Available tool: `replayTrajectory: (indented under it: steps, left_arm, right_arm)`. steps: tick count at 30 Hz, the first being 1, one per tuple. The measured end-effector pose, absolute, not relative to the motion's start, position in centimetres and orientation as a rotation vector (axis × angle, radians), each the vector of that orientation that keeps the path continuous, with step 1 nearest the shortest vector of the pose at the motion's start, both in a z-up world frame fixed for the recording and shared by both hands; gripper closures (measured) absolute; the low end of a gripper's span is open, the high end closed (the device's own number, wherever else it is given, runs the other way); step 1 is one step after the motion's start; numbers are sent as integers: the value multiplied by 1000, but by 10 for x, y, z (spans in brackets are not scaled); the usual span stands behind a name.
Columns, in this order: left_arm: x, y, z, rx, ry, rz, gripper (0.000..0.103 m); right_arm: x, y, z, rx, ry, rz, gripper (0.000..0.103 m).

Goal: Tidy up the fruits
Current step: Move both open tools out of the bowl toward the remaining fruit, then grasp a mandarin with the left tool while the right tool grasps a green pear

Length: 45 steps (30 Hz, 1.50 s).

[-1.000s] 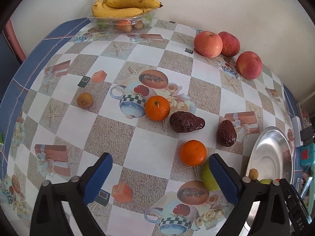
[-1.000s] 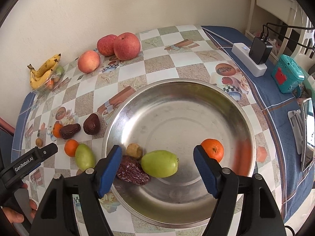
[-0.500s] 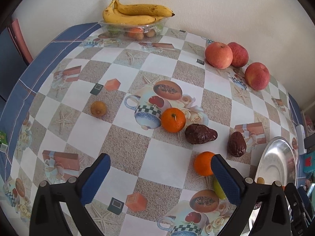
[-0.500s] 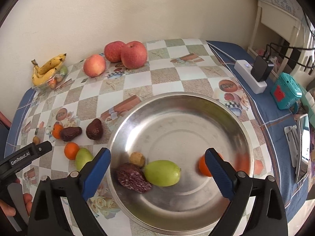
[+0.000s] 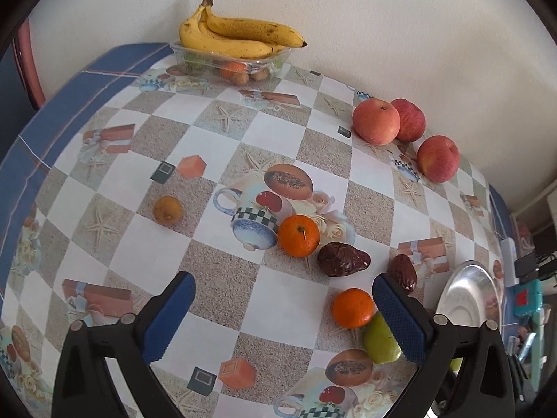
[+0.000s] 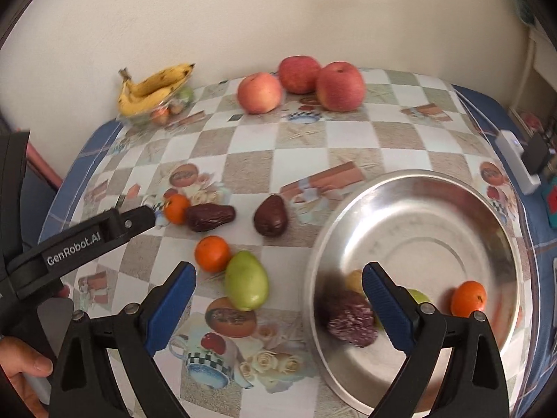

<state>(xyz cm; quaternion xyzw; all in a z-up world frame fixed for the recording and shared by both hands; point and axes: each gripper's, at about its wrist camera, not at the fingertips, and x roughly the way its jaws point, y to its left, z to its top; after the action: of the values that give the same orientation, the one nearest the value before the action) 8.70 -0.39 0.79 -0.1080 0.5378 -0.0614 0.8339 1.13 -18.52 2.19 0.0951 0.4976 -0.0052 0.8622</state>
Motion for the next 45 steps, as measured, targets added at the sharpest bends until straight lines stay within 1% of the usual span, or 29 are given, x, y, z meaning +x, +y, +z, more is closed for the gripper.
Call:
replayTrajectory:
  steps: [5,9,12,13,14,15,16,18,22,24,25,27,28,30,31,33,34,35,40,45]
  left_arm:
    - [92,3,6,-296,1161,-156,0]
    - [97,-2,7,-248,1149,-170,0]
    - [100,-8,5,-233,1154,-205,1]
    - [101,-10,3,-236,1165,-219,1]
    - [102,-12,1,-238,1176,-233,1]
    - [103,-15,-2,-237,1186,-246,2]
    - [103,-18,-5,-234,1196,-255,2]
    - [105,-24,-13,-236,1227,-282,8]
    - [104,-35,-31,-259,1301,-319,15]
    - [103,-39,-36,-255,1318,-331,23]
    - [102,-42,-37,-249,1324,-336,26]
    - [100,-46,-38,-235,1335,-345,36]
    - [99,-48,-39,-238,1339,-357,38]
    - [98,-52,-38,-247,1345,-382,50]
    - [97,-54,-37,-247,1347,-394,53]
    - [96,-56,-36,-252,1348,-415,63]
    - [96,-57,-36,-255,1350,-422,66]
    - [95,-57,-35,-255,1351,-424,66]
    - [95,-58,-35,-251,1346,-416,67]
    - [98,-39,-32,-295,1327,-357,68]
  right_arm:
    - [18,-164,26,165,1018,79,7]
    - [23,-154,26,131,1012,97,7]
    - [27,-156,23,142,1022,93,9]
    - [29,-158,21,148,1028,91,16]
    - [30,-159,19,150,1033,90,27]
    - [31,-159,17,148,1040,88,31]
    - [32,-159,15,144,1046,88,33]
    - [34,-157,10,140,1064,92,33]
    - [35,-155,-3,128,1110,96,34]
    - [35,-154,-11,110,1135,89,34]
    - [35,-153,-14,107,1145,89,35]
    - [35,-153,-20,102,1162,87,40]
    - [34,-153,-22,100,1167,85,46]
    - [34,-153,-24,98,1175,82,48]
    - [34,-153,-25,98,1177,82,49]
    - [34,-152,-24,96,1178,80,55]
    - [34,-152,-24,90,1178,75,61]
    - [33,-153,-23,90,1177,72,64]
    - [33,-156,-24,112,1180,73,64]
    - [32,-157,-23,114,1185,67,64]
